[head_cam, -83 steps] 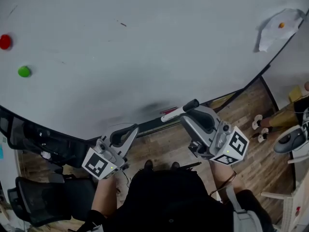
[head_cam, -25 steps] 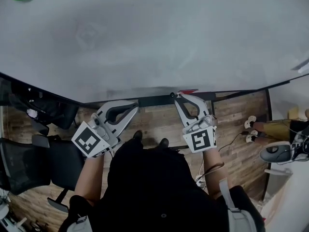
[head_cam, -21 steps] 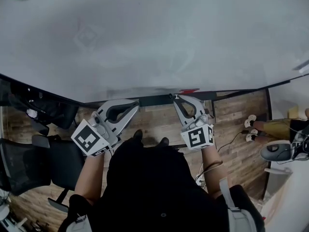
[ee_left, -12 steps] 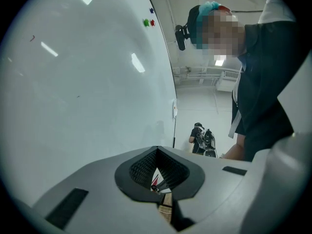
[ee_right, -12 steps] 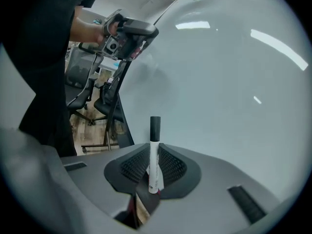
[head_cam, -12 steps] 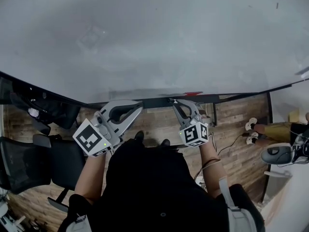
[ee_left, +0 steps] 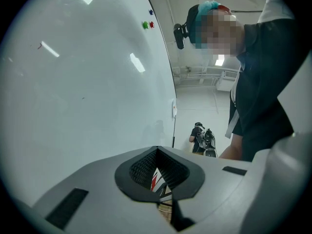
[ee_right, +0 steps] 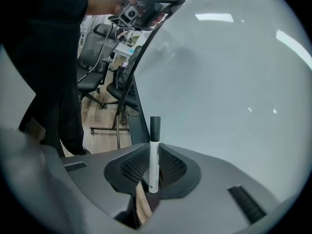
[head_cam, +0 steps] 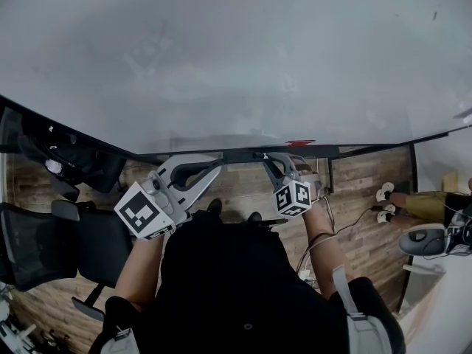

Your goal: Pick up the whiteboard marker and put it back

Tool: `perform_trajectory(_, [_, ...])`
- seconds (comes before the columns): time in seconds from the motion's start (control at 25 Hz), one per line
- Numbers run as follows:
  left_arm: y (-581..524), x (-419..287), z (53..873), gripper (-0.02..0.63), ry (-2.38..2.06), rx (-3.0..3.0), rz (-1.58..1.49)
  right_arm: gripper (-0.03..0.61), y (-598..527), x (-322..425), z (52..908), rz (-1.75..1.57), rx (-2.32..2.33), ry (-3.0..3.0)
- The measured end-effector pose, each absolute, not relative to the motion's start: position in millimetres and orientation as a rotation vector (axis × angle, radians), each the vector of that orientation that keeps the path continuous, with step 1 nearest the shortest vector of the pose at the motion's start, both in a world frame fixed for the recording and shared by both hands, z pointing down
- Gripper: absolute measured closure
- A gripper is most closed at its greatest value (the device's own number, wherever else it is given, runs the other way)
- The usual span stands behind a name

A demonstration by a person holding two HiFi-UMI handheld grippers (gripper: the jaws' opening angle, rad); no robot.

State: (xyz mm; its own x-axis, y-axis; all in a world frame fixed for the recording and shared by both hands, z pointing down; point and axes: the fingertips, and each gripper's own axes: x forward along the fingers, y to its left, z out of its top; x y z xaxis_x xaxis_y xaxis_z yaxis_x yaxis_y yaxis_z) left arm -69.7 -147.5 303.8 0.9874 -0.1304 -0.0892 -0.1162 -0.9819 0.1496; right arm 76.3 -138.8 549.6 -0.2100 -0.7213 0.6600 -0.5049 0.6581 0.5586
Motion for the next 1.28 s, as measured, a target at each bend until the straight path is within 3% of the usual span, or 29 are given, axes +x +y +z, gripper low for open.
perform_trajectory(1.28, [-139,-105,309,0.601,-0.290,2.981,-0.124,0.531,-147,69,589,-0.157,0.891,-1.870])
